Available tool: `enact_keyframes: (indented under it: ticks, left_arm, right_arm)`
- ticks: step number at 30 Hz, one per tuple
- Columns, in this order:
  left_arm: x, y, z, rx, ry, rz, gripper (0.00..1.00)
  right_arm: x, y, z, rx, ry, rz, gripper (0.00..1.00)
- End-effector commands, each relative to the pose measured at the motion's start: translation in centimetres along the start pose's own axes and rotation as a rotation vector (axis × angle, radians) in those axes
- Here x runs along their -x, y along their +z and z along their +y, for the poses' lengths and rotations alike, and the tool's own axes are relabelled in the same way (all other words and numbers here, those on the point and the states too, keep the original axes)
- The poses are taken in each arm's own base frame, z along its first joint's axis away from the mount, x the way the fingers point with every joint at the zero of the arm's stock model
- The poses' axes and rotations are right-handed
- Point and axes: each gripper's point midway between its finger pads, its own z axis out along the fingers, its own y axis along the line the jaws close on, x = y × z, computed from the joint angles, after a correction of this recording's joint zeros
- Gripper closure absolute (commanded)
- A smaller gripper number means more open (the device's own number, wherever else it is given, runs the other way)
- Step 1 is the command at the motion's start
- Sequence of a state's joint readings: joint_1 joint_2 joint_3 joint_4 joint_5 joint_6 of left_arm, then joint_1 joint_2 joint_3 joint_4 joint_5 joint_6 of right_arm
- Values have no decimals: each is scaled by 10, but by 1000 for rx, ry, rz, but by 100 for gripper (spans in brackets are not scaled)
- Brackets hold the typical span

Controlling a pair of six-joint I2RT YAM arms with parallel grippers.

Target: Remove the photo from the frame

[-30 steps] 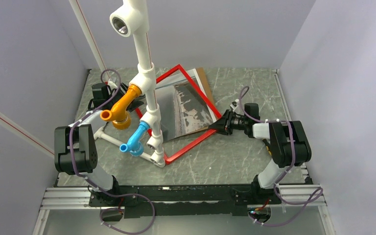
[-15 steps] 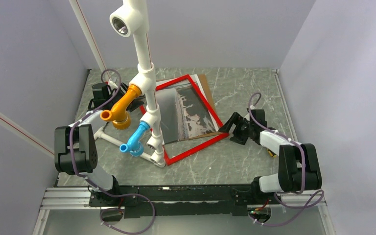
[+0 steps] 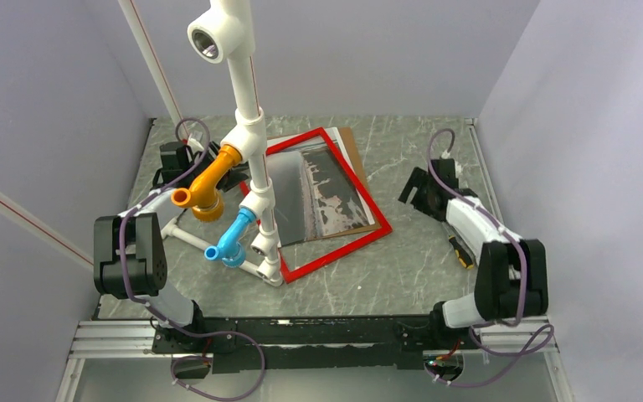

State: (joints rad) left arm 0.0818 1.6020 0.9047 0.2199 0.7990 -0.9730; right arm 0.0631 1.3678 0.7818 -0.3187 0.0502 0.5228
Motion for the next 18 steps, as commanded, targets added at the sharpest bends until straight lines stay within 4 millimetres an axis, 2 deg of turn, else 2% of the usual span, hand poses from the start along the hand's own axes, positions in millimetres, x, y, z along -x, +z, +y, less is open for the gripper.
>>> enact_keyframes:
  ticks: [1, 4, 8, 11, 14, 18]
  left_arm:
    - [5, 3, -22, -62, 85, 13, 39]
    - [4, 4, -22, -72, 80, 21, 39]
    - [4, 5, -23, -76, 77, 28, 39]
    - [3, 6, -23, -84, 72, 32, 39]
    - [3, 6, -23, -94, 58, 37, 39]
    - [1, 6, -26, -113, 57, 38, 39]
  right_arm:
    - [61, 19, 10, -81, 2, -126, 15]
    - [78, 42, 15, -112, 40, -111, 18]
    - [97, 64, -6, -258, 72, -112, 22]
    - [103, 72, -18, -278, 87, -121, 24]
    - [111, 76, -39, -287, 114, -129, 24]
    - [110, 81, -58, -296, 147, -98, 21]
